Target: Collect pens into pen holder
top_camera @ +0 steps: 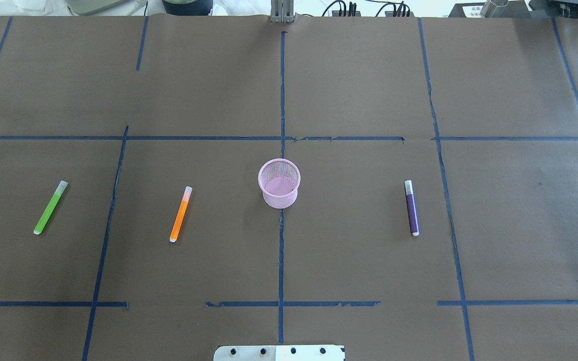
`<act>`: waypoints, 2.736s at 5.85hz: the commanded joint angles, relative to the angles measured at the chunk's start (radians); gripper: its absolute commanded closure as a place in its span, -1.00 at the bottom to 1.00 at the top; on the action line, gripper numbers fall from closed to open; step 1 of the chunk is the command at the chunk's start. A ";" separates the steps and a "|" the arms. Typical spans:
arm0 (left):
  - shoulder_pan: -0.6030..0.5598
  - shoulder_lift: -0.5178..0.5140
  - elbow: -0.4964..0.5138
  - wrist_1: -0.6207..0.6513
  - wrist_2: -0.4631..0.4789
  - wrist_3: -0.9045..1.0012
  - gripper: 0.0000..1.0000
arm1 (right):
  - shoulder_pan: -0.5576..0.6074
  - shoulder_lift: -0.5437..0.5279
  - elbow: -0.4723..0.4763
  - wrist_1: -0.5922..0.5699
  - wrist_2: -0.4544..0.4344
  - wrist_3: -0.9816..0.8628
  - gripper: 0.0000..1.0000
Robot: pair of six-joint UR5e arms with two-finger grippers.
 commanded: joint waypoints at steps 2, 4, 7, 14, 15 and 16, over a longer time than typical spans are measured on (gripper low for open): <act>0.004 0.027 -0.054 0.008 0.038 0.000 -1.00 | 0.002 -0.006 0.002 -0.002 -0.008 -0.011 -1.00; 0.006 0.027 -0.068 0.002 0.034 0.000 -1.00 | 0.002 -0.006 0.002 0.003 -0.005 -0.008 -1.00; 0.006 0.029 -0.088 -0.001 0.033 -0.003 -1.00 | -0.028 -0.006 0.000 0.044 0.003 0.003 -1.00; 0.308 -0.020 -0.089 -0.124 -0.041 -0.152 -1.00 | -0.097 -0.005 -0.055 0.049 -0.008 0.009 -1.00; 0.431 -0.026 -0.074 -0.241 -0.032 -0.329 -1.00 | -0.097 -0.002 -0.052 0.081 -0.006 0.009 -1.00; 0.552 -0.029 -0.060 -0.301 -0.029 -0.474 -1.00 | -0.102 0.005 -0.055 0.087 -0.008 0.009 -1.00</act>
